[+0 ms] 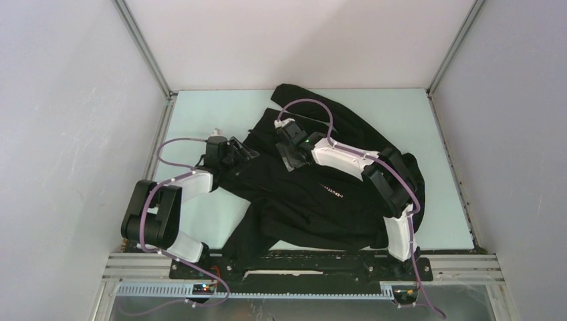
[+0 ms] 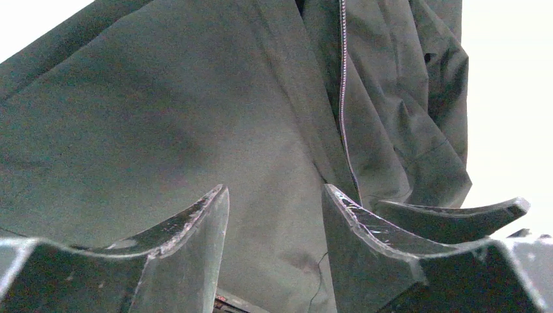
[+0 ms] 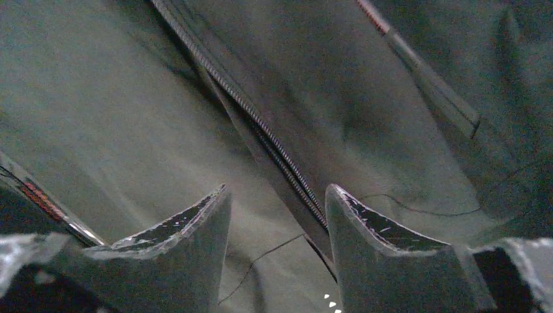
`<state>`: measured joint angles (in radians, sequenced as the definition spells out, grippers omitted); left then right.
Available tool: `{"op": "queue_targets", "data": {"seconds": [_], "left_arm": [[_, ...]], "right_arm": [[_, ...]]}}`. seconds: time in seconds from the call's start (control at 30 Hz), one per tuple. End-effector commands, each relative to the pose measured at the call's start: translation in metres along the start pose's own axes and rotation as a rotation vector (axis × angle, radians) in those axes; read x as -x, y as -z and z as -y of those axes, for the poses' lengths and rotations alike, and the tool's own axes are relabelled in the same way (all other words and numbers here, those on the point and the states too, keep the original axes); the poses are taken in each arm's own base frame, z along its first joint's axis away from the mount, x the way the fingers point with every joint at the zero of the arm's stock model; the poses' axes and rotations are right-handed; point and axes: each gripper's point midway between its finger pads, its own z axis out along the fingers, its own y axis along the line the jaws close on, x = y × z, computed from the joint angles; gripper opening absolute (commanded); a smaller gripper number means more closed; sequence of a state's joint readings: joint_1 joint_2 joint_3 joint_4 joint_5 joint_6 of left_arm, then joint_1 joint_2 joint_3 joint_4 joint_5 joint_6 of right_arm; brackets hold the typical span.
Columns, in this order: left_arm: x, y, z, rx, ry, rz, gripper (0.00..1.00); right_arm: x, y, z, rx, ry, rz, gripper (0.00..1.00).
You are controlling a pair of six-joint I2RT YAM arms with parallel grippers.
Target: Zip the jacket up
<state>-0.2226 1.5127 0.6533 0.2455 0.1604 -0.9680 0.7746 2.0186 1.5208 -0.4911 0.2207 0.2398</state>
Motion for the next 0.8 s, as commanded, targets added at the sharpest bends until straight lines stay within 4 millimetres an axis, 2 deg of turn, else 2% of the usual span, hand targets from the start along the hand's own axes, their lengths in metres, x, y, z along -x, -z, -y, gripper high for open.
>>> {"op": "queue_targets", "data": {"seconds": [0.0, 0.2, 0.37, 0.47, 0.63, 0.7, 0.77], "left_arm": [[0.007, 0.008, 0.012, -0.047, -0.024, 0.041, 0.59], [0.007, 0.01, 0.012, -0.049, -0.024, 0.046, 0.59], [0.008, 0.013, 0.011, -0.05, -0.02, 0.055, 0.59], [0.012, 0.017, 0.012, -0.056, -0.005, 0.08, 0.59], [0.012, 0.026, 0.01, -0.068, 0.037, 0.089, 0.59], [0.014, 0.032, 0.008, -0.082, 0.074, 0.098, 0.58], [0.017, 0.037, 0.004, -0.085, 0.117, 0.109, 0.57]], "right_arm": [[0.002, 0.0, 0.0, -0.067, 0.068, -0.005, 0.58], [0.001, -0.005, 0.0, -0.074, 0.077, -0.012, 0.58], [0.001, -0.009, 0.0, -0.084, 0.085, -0.028, 0.43], [0.002, -0.006, -0.003, -0.088, 0.1, -0.017, 0.25], [0.012, 0.016, -0.025, -0.064, 0.238, 0.103, 0.0], [0.018, 0.031, -0.041, -0.004, 0.298, 0.177, 0.0], [0.014, 0.04, -0.054, 0.074, 0.35, 0.205, 0.0]]}}
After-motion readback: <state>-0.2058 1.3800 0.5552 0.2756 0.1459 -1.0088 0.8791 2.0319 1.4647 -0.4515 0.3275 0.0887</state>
